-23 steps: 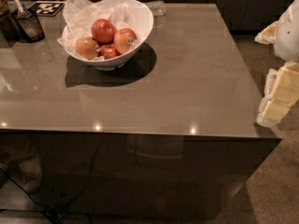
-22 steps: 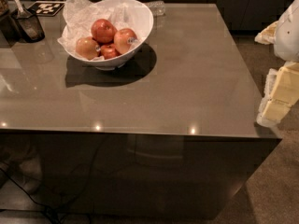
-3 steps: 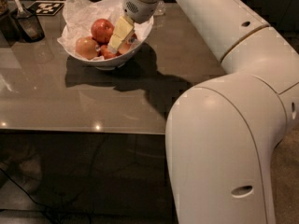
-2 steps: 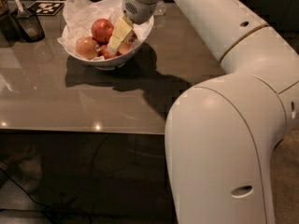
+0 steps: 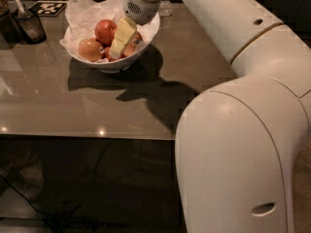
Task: Pick apple from white bowl
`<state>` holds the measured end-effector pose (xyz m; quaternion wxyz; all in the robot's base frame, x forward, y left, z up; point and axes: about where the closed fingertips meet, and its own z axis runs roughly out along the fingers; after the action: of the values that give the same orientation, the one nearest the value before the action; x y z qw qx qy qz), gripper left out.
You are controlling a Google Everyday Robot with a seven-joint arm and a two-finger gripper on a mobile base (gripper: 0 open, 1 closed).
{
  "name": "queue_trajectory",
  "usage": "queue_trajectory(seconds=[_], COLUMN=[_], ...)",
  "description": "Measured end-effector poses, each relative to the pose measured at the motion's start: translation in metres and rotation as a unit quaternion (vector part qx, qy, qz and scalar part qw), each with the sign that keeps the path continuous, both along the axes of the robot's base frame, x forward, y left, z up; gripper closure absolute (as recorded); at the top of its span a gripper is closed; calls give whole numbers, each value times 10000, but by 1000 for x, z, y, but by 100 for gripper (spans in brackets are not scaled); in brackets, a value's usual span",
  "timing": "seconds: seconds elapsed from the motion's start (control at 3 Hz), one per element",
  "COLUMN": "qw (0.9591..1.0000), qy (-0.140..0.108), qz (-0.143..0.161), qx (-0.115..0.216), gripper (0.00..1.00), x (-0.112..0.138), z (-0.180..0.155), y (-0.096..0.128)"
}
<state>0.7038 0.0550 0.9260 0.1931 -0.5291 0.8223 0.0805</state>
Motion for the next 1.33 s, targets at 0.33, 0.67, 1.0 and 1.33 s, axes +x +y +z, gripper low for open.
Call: queue_trajectory(seconds=[0.33,0.67,1.0,1.33], qw=[10000,9998,9998,9998], qy=[35,190,189,189], qz=[-39,-84,-83,-83], qx=[-16,-8,-6,-6], gripper=[0,0,19,43], x=[5,12,12,12], z=[-6,-17,-17,-17], y=[3,6,6,6])
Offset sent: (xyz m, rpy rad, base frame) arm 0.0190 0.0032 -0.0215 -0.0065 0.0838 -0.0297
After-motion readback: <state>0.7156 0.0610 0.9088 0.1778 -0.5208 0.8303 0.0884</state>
